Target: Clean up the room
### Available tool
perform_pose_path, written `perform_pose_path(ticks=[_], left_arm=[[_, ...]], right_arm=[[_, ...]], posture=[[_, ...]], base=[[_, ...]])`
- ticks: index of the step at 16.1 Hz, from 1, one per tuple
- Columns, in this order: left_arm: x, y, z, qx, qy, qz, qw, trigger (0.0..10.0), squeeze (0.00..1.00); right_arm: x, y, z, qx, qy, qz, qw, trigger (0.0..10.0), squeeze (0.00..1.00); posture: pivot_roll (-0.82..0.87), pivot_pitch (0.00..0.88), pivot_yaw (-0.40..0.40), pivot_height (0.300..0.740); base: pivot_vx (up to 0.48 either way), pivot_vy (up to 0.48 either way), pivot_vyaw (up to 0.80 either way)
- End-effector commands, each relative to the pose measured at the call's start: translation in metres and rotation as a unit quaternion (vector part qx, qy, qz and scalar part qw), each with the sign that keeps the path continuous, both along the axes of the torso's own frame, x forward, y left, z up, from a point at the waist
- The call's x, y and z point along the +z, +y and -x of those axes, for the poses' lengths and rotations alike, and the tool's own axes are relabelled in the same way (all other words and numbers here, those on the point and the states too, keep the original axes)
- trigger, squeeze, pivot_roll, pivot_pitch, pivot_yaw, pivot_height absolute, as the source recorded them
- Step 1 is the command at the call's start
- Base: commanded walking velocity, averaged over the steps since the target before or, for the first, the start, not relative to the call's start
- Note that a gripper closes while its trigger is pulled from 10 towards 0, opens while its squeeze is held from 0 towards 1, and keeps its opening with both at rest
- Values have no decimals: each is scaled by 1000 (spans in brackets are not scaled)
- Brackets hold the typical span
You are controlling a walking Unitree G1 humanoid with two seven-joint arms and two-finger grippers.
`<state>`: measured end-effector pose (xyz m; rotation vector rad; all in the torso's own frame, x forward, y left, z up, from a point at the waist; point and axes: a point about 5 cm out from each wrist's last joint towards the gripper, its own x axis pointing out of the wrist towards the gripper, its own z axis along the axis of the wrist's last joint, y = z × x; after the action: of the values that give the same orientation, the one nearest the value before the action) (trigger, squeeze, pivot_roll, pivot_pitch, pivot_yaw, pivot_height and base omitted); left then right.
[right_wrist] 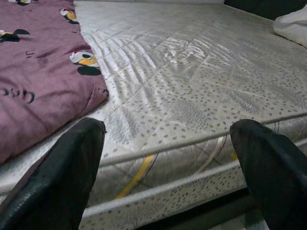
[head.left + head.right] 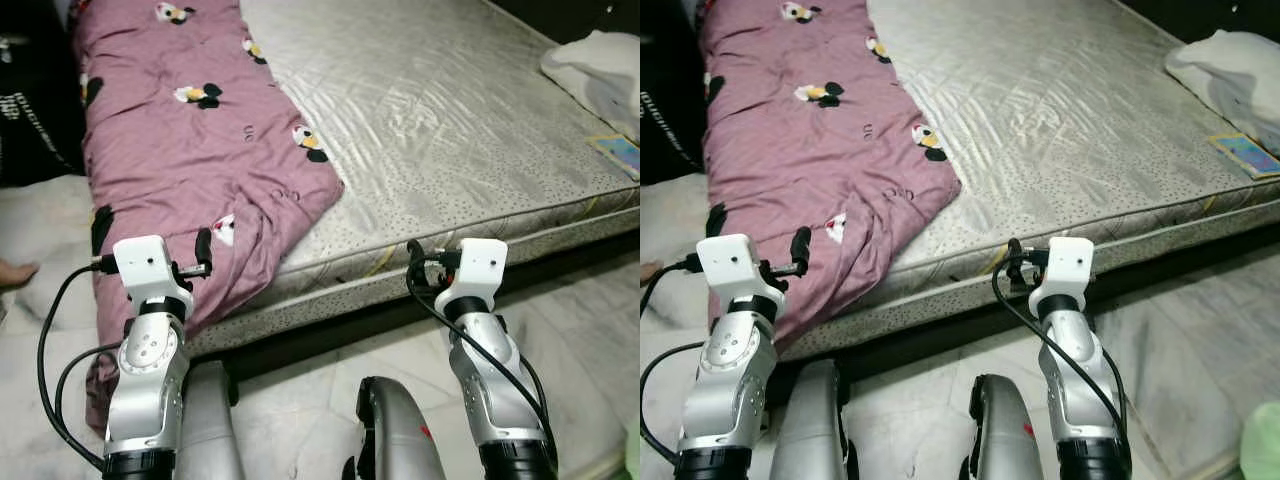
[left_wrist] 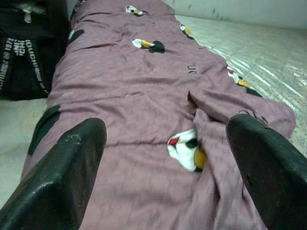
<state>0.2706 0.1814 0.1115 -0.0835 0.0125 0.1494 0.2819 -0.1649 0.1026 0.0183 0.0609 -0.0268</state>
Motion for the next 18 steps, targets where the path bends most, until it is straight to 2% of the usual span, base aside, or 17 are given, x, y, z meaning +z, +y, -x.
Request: perform_pose_path(ticks=[1, 5, 10, 13, 15, 18], left_arm=[[5, -3, -2, -7, -11, 4, 1000, 10000, 0], [4, -4, -2, -7, -8, 7, 1000, 10000, 0], [2, -5, -4, 6, 6, 14, 1000, 10000, 0], [-5, 3, -5, 37, 34, 34, 998, 10000, 0], [-10, 14, -6, 73, 52, 50, 995, 10000, 0], [-14, 25, -8, 92, 69, 55, 992, 10000, 0]], right_arm=[[4, -4, -1, -5, -7, 4, 1000, 10000, 0], [4, -4, -2, -3, -8, 4, 1000, 10000, 0], [4, -4, -2, -4, -7, 3, 1000, 10000, 0], [4, -3, -2, -5, -7, 2, 1000, 10000, 0], [5, -4, 0, -2, -6, 1, 1000, 10000, 0], [6, -11, 8, -9, -4, 3, 1000, 10000, 0]], posture=[[-33, 80, -78, 555], [-34, 79, -77, 555], [-36, 79, -76, 555], [-35, 79, -76, 555], [-42, 84, -75, 555], [-64, 111, -83, 520]], base=[[398, 0, 0], [376, 0, 0], [0, 0, 0], [0, 0, 0], [0, 0, 0], [0, 0, 0]])
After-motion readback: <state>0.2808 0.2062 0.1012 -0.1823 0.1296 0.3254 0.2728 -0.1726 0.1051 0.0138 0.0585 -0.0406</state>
